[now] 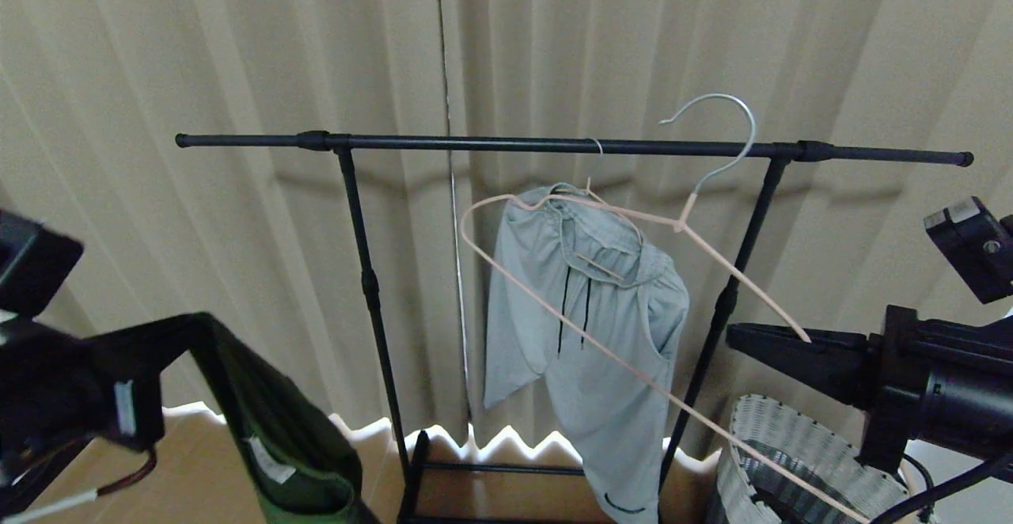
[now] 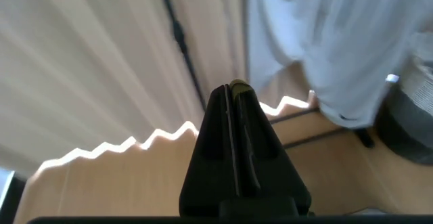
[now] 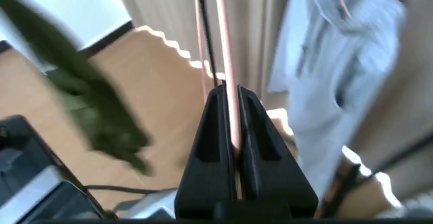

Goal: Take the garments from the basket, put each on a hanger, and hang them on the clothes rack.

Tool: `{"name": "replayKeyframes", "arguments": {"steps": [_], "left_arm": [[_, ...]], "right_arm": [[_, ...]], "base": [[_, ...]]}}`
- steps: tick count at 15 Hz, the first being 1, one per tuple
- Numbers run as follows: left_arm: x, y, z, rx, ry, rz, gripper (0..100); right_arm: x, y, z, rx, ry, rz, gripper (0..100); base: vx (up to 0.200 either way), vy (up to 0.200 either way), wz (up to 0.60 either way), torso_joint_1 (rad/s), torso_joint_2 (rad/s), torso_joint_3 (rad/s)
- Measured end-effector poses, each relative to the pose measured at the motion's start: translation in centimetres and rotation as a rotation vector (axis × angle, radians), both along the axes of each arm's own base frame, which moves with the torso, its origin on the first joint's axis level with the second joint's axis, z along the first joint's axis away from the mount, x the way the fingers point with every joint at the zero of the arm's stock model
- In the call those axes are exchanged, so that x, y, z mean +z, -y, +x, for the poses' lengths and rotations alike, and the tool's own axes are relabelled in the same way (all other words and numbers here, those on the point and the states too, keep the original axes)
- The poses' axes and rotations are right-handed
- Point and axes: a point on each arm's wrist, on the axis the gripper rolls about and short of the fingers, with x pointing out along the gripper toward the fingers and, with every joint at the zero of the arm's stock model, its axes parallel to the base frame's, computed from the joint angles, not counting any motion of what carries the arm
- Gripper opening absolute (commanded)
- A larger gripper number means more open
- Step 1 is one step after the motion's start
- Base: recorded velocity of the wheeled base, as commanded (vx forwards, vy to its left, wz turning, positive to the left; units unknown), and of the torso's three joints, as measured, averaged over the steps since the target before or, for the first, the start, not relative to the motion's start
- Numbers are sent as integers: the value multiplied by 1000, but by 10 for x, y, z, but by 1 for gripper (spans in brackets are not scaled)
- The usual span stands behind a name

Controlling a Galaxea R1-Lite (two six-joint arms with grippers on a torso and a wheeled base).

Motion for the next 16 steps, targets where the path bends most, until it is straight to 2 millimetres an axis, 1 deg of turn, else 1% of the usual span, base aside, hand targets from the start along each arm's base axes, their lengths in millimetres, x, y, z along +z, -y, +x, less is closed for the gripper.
{"name": "replayKeyframes", "arguments": {"steps": [2,4,5,7,9,11,16], "left_arm": [[20,13,41,57,9,-10,0],[34,25,78,131,26,-17,0],[37,30,92,160,29,-20,0],[39,42,109,160,29,-38,0],[39,52,115,138,25,-48,0],[38,59,115,118,20,-56,0],[38,65,110,96,19,-67,0]], "right_arm": [[-1,-14,2,54,12,9,0],[-3,-26,3,97,8,29,0],[-4,-29,4,109,4,36,0],[-6,-37,1,142,-18,43,0],[-9,-45,0,173,-32,36,0],[-9,-52,-1,199,-21,44,0],[-12,-65,8,172,-20,30,0]], "base": [[0,0,0,0,0,0],[0,0,0,0,0,0],[0,0,0,0,0,0],[0,0,0,0,0,0],[0,0,0,0,0,0],[0,0,0,0,0,0],[0,0,0,0,0,0]]}}
